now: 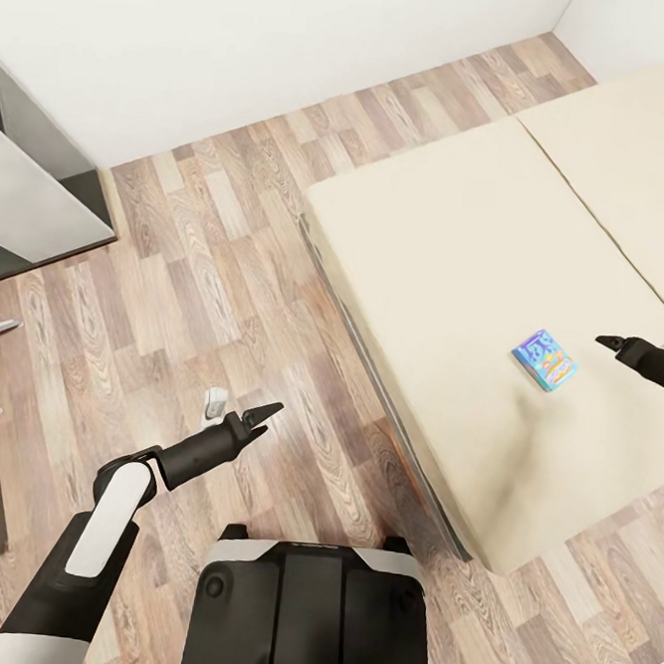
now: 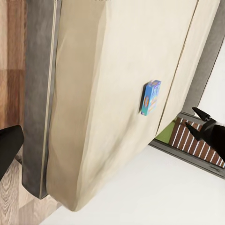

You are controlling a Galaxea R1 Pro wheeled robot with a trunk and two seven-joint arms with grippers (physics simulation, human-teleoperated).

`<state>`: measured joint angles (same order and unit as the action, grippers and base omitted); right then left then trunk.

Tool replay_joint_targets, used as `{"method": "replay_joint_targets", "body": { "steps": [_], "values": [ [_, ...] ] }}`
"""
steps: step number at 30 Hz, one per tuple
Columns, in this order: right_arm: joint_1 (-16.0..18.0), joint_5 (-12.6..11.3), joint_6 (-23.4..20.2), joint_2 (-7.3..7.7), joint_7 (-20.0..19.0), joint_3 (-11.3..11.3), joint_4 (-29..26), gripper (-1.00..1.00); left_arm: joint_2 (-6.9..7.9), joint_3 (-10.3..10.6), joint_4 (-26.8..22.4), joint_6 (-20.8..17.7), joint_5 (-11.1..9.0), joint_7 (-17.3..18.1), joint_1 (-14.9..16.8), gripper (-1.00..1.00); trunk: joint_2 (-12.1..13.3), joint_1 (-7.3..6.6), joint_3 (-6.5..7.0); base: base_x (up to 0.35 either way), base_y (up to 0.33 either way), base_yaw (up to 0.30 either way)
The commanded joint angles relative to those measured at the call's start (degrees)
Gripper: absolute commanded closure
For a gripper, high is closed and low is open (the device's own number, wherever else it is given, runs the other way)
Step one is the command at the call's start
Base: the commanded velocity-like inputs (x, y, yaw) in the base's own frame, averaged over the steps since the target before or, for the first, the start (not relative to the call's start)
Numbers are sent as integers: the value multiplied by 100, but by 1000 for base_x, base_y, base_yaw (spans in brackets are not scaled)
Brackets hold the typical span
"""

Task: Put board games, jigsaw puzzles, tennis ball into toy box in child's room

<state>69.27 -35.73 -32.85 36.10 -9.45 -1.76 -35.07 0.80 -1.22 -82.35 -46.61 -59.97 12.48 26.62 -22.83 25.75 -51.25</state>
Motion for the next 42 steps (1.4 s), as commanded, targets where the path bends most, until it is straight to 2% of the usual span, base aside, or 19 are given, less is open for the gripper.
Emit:
{"method": "replay_joint_targets", "body": {
  "steps": [1, 5, 8, 14, 24, 38, 42],
  "values": [
    [21, 7, -69, -8, -9, -13, 57, -100, -1, -9, -1, -31, 11, 24, 2, -100, -9, 4, -6, 14, 0, 11],
    [164, 19, -242, -24, 15, -2, 235, -100, 1, -9, -4, -32, 8, 27, 1, -100, -9, 4, -6, 8, 0, 29],
    [412, 32, -415, -33, 10, 9, 354, -100, 4, -10, -12, -47, 8, 29, 5, -100, -9, 4, -6, 5, 0, 25],
    [601, 30, -593, 11, -29, 20, 292, -100, 10, -10, -19, -77, 4, 31, 14, -100, -9, 4, -7, 2, 0, 10],
    [652, 9, -879, 81, -141, 11, 168, -100, 14, -10, -26, -92, -3, 35, 18, -100, -9, 4, -64, 0, 0, 2],
    [664, 5, -933, 80, -166, 10, 151, -100, 6, -4, -47, -102, -24, 35, 26, -100, -9, 4, -189, 0, 0, 0],
    [667, 8, -935, 59, -169, 19, 159, -100, -11, 7, -128, -109, -108, 34, 32, -100, -9, 4, -226, 0, 0, 0]
  ]
}}
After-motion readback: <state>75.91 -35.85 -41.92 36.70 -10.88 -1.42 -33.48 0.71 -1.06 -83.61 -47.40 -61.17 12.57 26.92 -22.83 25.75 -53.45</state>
